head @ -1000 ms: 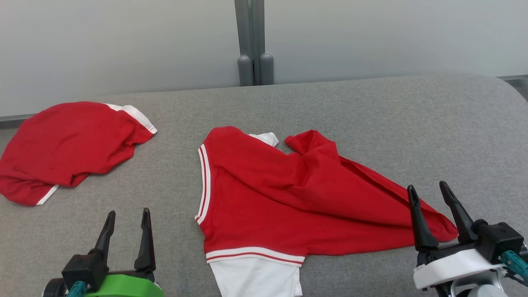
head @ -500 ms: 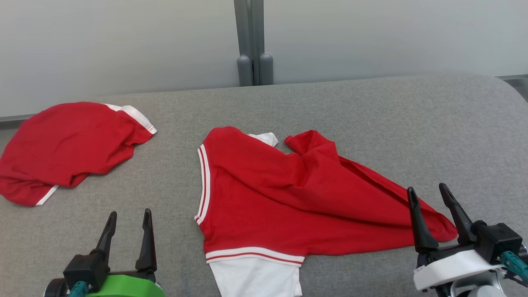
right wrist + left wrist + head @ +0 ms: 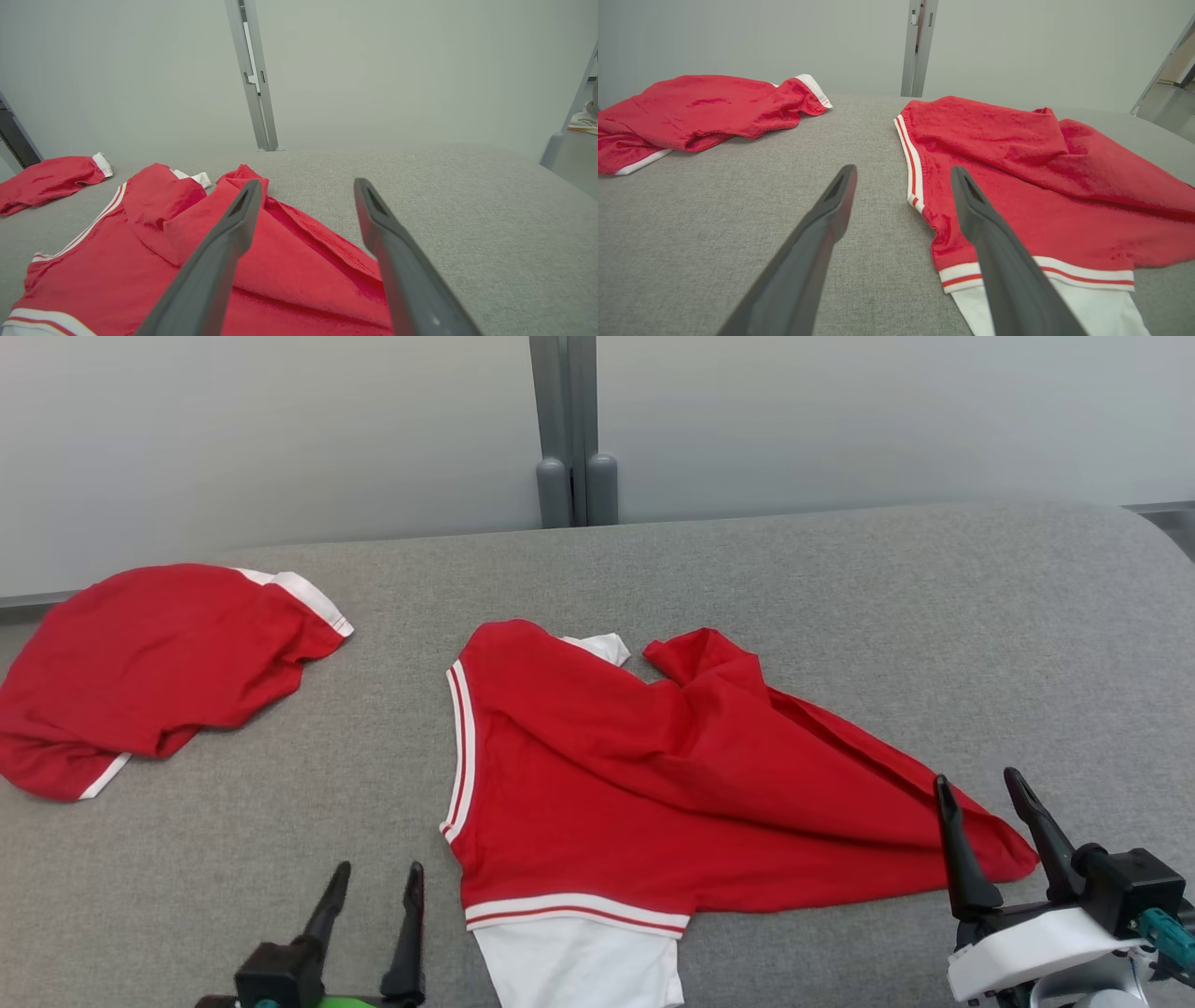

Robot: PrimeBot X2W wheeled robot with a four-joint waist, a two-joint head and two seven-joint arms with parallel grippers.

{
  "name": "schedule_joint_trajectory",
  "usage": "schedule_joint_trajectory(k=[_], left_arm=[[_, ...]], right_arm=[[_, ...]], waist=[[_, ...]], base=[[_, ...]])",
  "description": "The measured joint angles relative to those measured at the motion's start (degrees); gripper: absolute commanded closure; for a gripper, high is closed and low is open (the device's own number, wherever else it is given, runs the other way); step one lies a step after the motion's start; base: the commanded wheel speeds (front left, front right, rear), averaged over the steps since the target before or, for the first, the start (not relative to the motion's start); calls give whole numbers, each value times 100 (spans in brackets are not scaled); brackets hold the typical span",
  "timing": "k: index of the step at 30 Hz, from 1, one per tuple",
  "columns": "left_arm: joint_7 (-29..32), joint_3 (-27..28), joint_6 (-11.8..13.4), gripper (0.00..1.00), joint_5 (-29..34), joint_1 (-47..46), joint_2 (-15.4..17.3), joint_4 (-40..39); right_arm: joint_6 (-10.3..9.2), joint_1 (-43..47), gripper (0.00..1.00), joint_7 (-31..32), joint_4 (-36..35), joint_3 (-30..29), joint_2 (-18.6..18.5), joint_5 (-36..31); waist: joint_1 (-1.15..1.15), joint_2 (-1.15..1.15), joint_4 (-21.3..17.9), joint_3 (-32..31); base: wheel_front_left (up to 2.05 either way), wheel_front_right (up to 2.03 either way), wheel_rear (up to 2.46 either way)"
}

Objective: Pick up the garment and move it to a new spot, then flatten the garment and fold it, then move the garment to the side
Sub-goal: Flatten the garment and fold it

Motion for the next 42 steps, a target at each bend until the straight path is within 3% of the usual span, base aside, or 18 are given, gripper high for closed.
schedule_joint_trajectory(k=[17,36,37,38,39,40,42], left_arm=[[0,-1790,-2,0,-561,55,197,1289],[-51,-2416,-2,0,-1240,-449,245,1830],[-56,-2473,-1,11,-1292,-483,252,1848],[-56,-2521,0,51,-1372,-513,254,1855],[-56,-2548,0,77,-1426,-531,256,1857],[-55,-2579,1,100,-1463,-557,271,1864],[-49,-2602,1,100,-1561,-602,297,1838]], right_arm=[[0,-697,0,0,1971,-333,-466,159],[-1,-1577,0,-19,4114,42,-641,789],[-7,-1610,56,-19,4136,96,-635,872],[-7,-1639,89,-20,4146,154,-623,944],[-7,-1647,100,-20,4140,208,-615,977],[-7,-1649,100,-20,4114,276,-610,1020],[-5,-1648,100,-19,4036,371,-579,1138]], waist=[[0,0,-3,376],[0,0,44,774],[0,0,49,778],[0,0,51,779],[0,0,51,777],[0,0,48,774],[0,0,44,765]], base=[[0,0,0],[0,0,0],[0,0,0],[0,0,0],[0,0,0],[0,0,0],[0,0,0]])
